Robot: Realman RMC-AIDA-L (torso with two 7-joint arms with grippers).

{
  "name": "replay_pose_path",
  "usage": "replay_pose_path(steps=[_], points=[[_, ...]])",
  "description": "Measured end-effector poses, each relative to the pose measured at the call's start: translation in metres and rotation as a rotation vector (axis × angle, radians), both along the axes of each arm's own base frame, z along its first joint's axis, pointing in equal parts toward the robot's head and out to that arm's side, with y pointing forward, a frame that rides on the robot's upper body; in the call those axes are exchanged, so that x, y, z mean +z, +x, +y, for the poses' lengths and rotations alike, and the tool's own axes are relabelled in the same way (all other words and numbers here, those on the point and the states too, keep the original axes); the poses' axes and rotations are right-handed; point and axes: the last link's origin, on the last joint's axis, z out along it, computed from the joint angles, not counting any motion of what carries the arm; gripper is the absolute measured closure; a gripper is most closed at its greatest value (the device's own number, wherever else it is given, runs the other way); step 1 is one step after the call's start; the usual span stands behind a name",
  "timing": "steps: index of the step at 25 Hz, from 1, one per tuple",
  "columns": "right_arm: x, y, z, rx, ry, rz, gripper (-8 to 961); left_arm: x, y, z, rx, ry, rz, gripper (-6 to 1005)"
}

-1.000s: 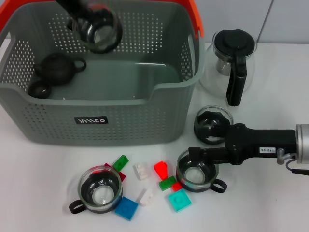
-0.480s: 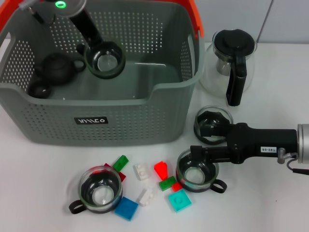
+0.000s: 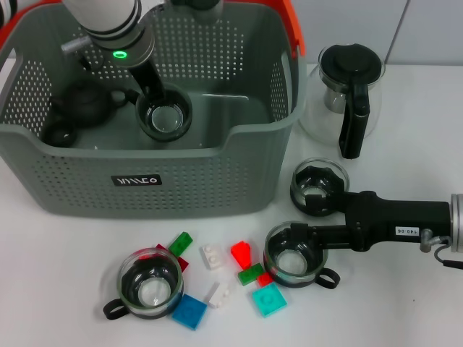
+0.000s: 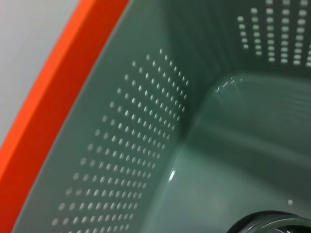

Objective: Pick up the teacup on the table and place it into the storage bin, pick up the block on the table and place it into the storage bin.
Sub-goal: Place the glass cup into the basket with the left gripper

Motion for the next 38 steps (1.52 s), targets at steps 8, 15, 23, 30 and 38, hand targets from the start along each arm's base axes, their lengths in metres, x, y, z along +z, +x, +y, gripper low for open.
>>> replay_pose_path(steps=[8, 15, 23, 30, 38], points=[[0.000, 0.003, -0.001, -0.008, 0.008, -0.006, 41, -0.009, -0.005, -0.001, -0.014, -0.005, 0.019, 955], [0.000, 0.005, 0.000, -0.014, 0.015, -0.012, 41, -0.013, -0.010, -0.003, -0.004, -0.010, 0.025, 956], [0.000, 0.004, 0.000, -0.013, 0.016, -0.013, 41, -0.013, -0.010, -0.002, -0.009, -0.006, 0.022, 911], [0.002, 0.006, 0.001, -0.019, 0.023, -0.011, 41, -0.004, -0.001, 0.001, -0.003, 0.022, -0.037, 592], [0.004, 0.007, 0.002, -0.026, 0.034, -0.006, 41, 0.059, 0.024, -0.012, -0.002, 0.098, -0.309, 468]])
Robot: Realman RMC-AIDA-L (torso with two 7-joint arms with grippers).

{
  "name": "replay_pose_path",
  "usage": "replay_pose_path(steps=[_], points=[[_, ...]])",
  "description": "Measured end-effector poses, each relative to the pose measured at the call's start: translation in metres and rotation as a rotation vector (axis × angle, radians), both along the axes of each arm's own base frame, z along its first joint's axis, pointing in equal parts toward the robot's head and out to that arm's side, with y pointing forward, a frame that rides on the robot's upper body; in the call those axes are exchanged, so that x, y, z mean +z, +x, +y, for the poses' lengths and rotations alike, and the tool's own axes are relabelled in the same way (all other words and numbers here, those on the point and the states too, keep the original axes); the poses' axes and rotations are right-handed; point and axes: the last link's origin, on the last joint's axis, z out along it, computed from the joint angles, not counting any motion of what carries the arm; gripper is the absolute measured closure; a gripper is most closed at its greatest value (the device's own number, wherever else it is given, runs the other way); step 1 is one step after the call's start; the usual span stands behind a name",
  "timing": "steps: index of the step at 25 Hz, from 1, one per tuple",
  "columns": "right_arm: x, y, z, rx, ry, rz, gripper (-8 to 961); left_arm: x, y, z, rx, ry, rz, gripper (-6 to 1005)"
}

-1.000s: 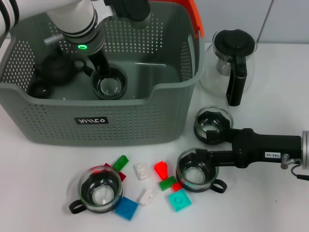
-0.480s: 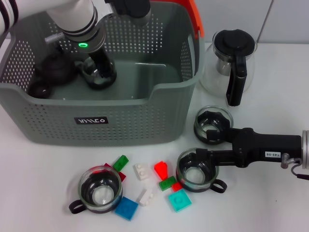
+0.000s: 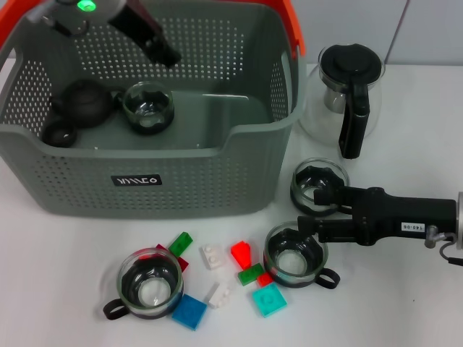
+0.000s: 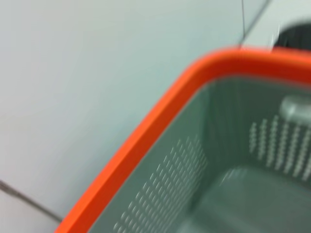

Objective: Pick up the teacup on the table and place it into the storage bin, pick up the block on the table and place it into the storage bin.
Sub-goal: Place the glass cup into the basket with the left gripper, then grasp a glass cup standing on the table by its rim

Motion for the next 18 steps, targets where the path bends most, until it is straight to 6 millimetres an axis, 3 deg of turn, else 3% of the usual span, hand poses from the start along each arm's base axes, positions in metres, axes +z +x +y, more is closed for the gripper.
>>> replay_pose_path(steps=[7, 13, 18], points=[[0.000, 0.000, 0.000, -0.004, -0.006, -0.002, 41, 0.040, -0.007, -0.019, -0.019, 0.036, -0.430, 468], [0.000, 0.001, 0.000, -0.008, -0.006, -0.002, 41, 0.049, -0.008, -0.027, -0.047, 0.123, -0.516, 468], [0.001, 0.001, 0.000, -0.008, -0.005, -0.005, 41, 0.056, 0.007, -0.042, -0.119, 0.199, -0.504, 469]])
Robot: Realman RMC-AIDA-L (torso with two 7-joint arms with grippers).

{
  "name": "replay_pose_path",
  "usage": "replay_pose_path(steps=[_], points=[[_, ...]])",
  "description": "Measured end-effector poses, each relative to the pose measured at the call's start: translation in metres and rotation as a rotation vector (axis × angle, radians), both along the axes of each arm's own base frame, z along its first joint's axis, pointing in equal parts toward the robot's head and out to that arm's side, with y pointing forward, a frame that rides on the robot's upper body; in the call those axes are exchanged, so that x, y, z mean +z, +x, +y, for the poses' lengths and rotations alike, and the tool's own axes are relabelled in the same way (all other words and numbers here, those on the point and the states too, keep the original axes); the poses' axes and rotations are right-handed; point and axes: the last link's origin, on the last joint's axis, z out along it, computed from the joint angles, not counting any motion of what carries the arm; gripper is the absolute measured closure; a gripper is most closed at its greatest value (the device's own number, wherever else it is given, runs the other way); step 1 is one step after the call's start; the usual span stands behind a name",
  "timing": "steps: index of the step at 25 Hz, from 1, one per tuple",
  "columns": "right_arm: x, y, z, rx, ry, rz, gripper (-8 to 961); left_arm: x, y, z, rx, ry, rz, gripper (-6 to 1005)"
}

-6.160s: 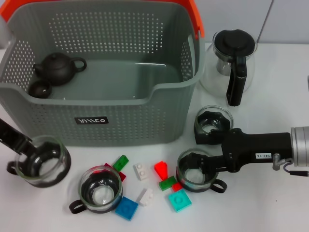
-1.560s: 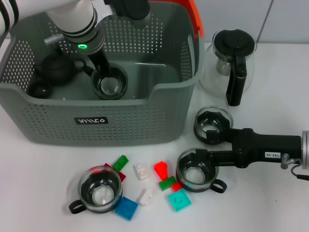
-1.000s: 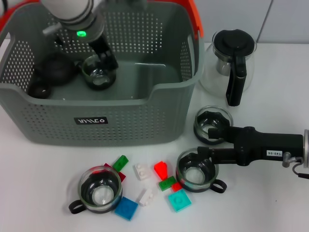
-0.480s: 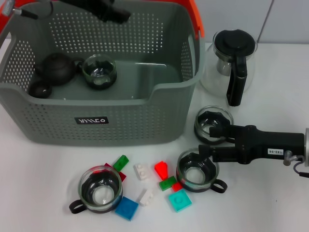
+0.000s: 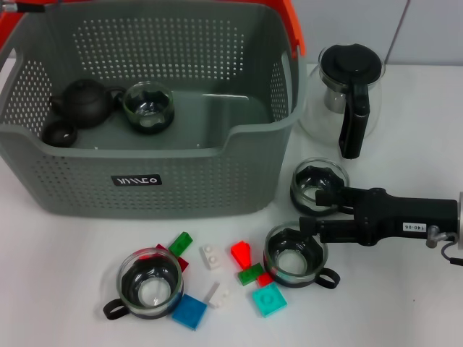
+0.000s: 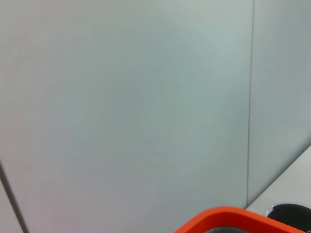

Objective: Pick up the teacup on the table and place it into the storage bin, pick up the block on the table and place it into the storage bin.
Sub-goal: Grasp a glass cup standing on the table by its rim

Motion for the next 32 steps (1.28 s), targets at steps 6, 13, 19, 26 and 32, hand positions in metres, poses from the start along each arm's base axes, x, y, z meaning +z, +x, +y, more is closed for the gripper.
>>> replay_pose_path(steps=[6, 13, 19, 26, 32], points=[[0.000, 0.000, 0.002, -0.002, 0.006, -0.006, 41, 0.005, 0.003, -0.020, 0.005, -0.070, -0.047, 475], [0.000, -0.001, 0.003, 0.004, 0.004, -0.008, 41, 0.023, -0.018, -0.045, 0.048, -0.270, -0.137, 473], [0.000, -0.002, 0.003, 0.005, 0.004, -0.010, 41, 0.048, -0.036, -0.068, 0.023, -0.446, -0.213, 469], [-0.001, -0.001, 0.003, 0.006, 0.002, -0.012, 41, 0.049, -0.061, -0.082, 0.102, -0.607, -0.215, 478], [-0.001, 0.000, 0.001, 0.002, -0.002, -0.012, 42, 0.046, -0.075, -0.090, 0.144, -0.645, -0.190, 477]])
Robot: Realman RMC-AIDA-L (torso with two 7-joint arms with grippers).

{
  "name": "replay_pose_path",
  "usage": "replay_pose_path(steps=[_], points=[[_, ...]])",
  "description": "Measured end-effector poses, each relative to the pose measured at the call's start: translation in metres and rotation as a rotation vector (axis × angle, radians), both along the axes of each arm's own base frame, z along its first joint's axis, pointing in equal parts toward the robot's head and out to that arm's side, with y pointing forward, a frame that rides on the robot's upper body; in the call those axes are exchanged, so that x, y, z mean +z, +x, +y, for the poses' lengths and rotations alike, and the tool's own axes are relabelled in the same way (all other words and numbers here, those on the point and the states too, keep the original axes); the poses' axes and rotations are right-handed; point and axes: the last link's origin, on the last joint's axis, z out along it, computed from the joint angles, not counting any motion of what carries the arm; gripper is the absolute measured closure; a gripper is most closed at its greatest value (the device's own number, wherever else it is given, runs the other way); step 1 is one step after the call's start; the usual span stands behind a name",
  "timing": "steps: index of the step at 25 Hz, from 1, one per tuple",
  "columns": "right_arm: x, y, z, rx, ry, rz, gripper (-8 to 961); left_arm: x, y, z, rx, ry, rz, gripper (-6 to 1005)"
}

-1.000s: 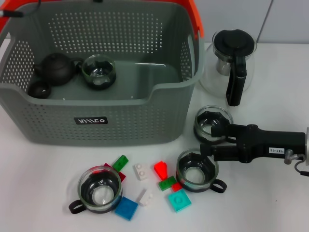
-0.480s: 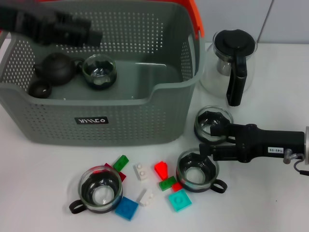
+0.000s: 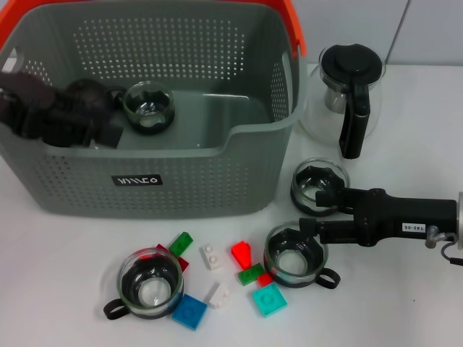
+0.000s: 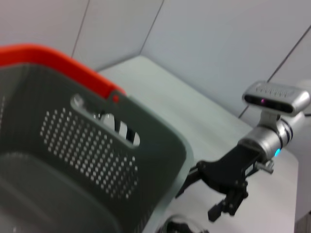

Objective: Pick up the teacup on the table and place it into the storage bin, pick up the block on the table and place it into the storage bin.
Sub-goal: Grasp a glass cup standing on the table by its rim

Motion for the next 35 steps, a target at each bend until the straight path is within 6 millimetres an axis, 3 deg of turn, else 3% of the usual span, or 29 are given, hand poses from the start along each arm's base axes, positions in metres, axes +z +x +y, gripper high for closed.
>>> replay_pose_path(steps=[15, 25, 35], points=[[-0.006, 0.005, -0.004, -0.027, -0.010, -0.008, 42, -0.028, -0.018, -0.008, 0.058, -0.117, 0.196, 476], [-0.008, 0.006, 0.001, -0.036, 0.009, -0.026, 42, -0.049, -0.005, -0.008, -0.066, -0.152, 0.383, 479], [-0.010, 0.005, 0.002, -0.042, 0.018, -0.032, 42, -0.077, 0.003, 0.004, -0.167, -0.151, 0.561, 481]])
